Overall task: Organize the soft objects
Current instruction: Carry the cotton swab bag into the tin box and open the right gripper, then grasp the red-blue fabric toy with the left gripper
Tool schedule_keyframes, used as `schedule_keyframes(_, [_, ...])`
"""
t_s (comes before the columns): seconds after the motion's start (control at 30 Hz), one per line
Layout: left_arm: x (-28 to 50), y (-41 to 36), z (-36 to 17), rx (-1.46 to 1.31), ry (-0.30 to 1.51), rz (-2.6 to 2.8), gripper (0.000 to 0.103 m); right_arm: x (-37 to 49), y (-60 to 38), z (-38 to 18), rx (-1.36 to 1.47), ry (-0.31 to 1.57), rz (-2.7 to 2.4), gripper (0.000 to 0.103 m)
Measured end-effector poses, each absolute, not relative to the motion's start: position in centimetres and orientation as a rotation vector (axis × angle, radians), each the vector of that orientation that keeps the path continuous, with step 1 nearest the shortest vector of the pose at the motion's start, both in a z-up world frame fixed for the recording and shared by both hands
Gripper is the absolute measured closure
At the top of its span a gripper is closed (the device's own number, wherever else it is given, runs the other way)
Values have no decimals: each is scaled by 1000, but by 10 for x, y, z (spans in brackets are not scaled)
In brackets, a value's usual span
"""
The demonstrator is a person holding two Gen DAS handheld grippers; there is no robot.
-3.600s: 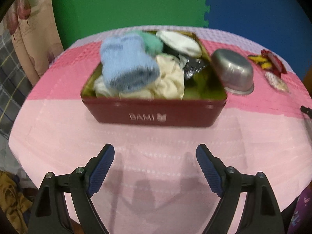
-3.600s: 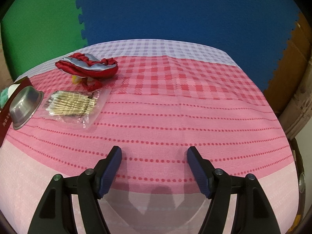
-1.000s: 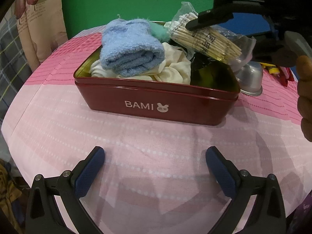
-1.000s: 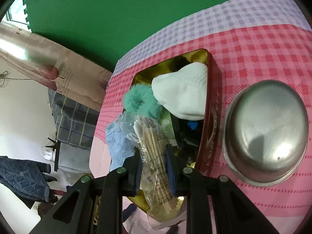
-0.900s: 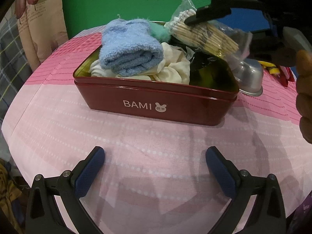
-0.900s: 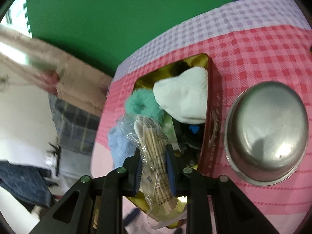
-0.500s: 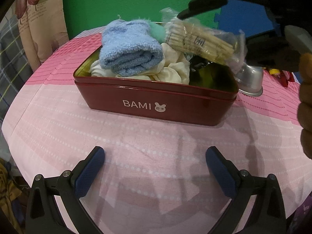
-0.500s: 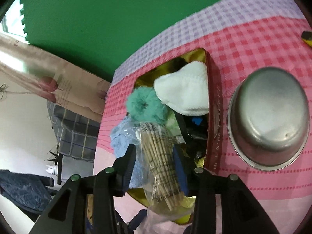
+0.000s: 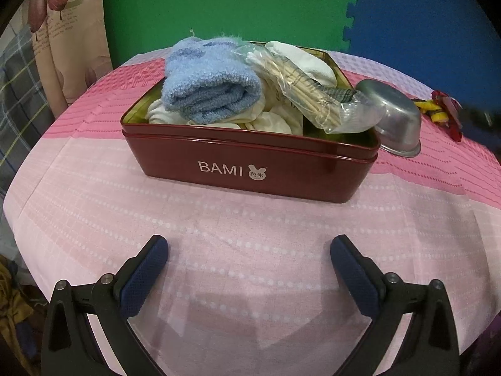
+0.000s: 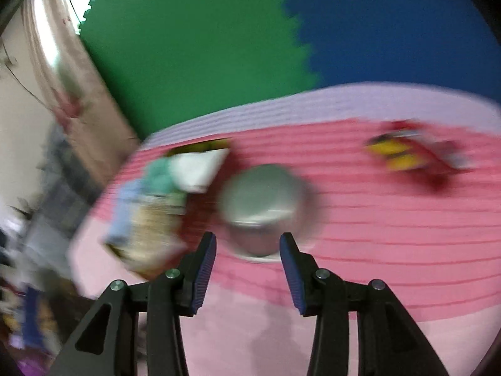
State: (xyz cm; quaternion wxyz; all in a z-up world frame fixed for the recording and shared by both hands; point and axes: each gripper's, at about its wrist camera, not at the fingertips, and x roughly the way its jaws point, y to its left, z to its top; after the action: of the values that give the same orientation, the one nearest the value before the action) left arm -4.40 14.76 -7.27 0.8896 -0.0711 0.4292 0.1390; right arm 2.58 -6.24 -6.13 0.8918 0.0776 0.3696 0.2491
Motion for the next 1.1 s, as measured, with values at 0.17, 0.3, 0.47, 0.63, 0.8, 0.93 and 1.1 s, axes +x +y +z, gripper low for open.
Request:
schedule_keyframes(0.17, [-46, 147, -72, -142, 892, 284, 0, 34, -169, -83, 66, 764, 172, 57])
schedule_keyframes(0.3, [-47, 133, -62, -156, 947, 242, 0, 44, -244, -100, 35, 785, -25, 57])
schedule_keyframes(0.47, [-33, 81, -17, -95, 906, 29, 0, 45, -306, -115, 201, 806, -61, 56])
schedule_keyframes(0.63, [23, 32, 21, -49, 870, -138, 0, 46, -310, -116, 237, 788, -12, 44])
schedule_keyframes(0.8, [109, -10, 40, -98, 879, -305, 0, 40, -308, -115, 277, 770, 35, 44])
schedule_keyframes(0.93, [171, -33, 37, -114, 907, -336, 0, 38, -308, -115, 289, 758, 73, 44])
schedule_keyframes(1.1, [217, -52, 25, -95, 931, -319, 0, 37, -307, -113, 292, 749, 116, 44])
